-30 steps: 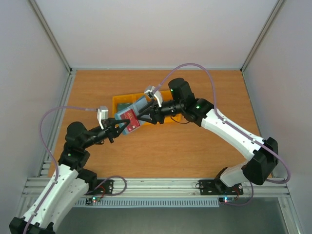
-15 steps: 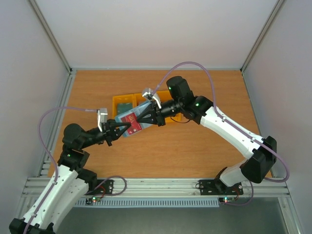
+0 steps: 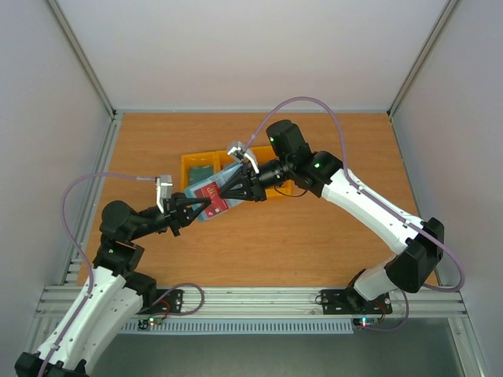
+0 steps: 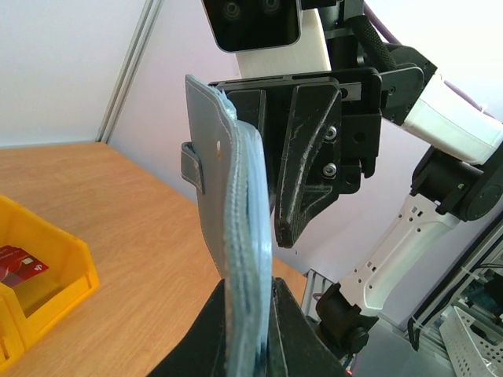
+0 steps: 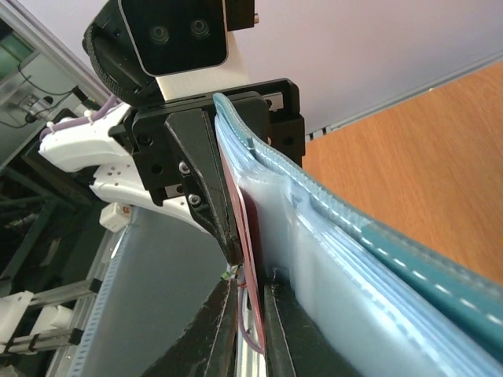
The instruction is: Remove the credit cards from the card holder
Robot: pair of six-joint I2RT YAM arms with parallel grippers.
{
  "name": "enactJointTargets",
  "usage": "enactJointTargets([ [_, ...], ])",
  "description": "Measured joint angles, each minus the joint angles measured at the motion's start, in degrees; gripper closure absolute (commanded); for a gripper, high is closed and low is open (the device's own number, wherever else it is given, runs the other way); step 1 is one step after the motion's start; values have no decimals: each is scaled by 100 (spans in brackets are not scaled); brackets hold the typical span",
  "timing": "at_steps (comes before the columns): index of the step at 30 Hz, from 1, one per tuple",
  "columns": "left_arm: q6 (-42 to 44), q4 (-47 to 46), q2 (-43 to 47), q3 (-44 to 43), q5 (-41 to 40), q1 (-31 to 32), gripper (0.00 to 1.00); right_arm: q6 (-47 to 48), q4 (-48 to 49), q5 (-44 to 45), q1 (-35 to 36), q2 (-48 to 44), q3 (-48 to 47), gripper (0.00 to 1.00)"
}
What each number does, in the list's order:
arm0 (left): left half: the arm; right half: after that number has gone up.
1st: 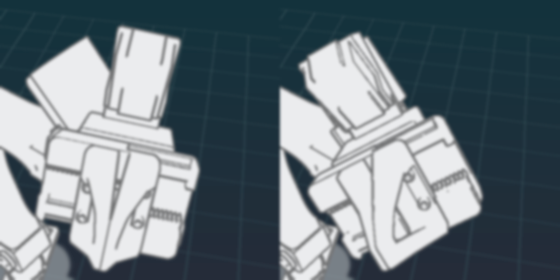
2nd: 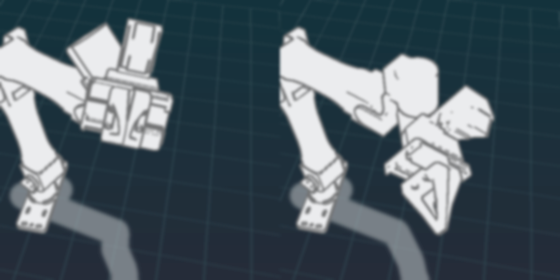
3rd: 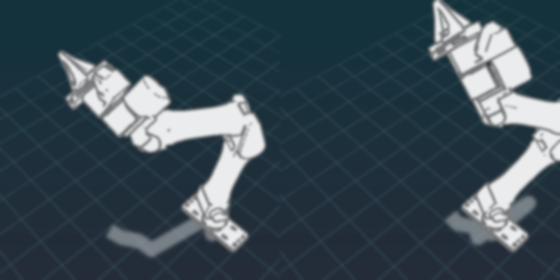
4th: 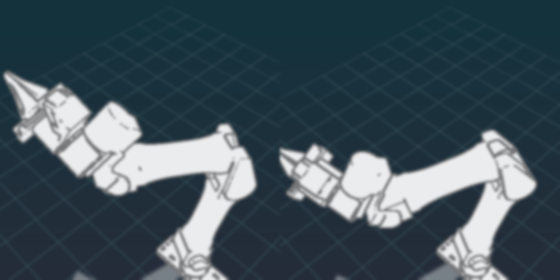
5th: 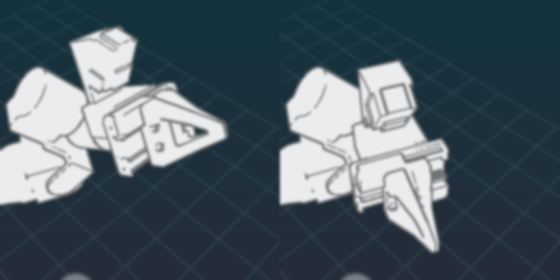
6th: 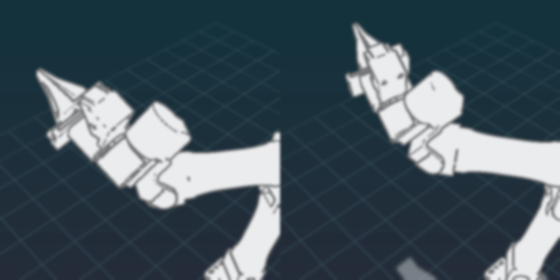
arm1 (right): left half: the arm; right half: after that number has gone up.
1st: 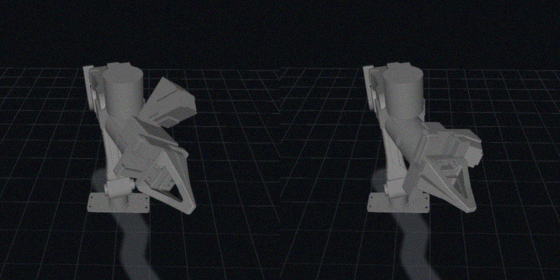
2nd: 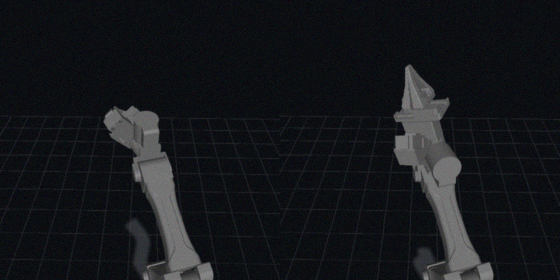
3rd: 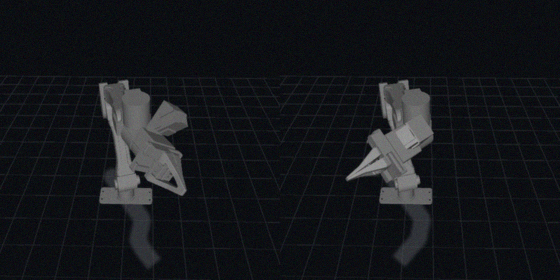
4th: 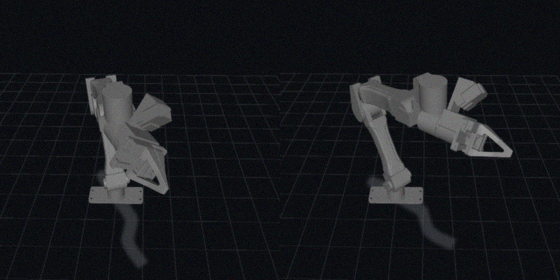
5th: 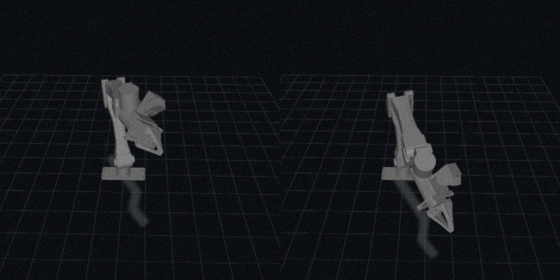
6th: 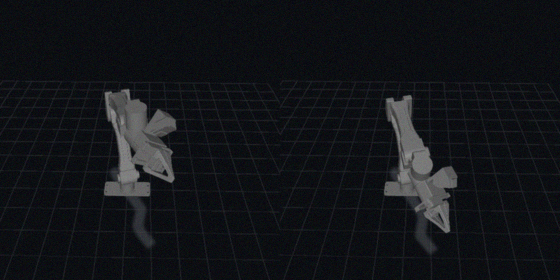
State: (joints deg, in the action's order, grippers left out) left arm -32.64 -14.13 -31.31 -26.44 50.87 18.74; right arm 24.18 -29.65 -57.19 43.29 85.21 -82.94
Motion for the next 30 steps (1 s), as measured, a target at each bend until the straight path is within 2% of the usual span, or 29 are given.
enactJointTargets([
  [3,-11,-7,17,0,-13,0,100,-63,33,-98,-13,24,-13,88],
  [6,-20,-50,50,0,-13,4,100,-138,111,-212,-17,24,-9,78],
  [12,-26,-68,59,2,-22,4,100,-240,223,-424,-20,7,35,71],
  [20,-17,-116,59,15,-11,59,100,-17,339,-616,-15,-96,162,68],
  [21,-9,-127,61,20,-9,59,100,20,337,-553,-2,-118,175,66],
  [26,9,-120,63,63,-72,55,100,-17,542,-450,39,-181,304,40],
  [30,17,-120,63,96,-186,46,100,-175,793,-385,70,-234,398,37],
])
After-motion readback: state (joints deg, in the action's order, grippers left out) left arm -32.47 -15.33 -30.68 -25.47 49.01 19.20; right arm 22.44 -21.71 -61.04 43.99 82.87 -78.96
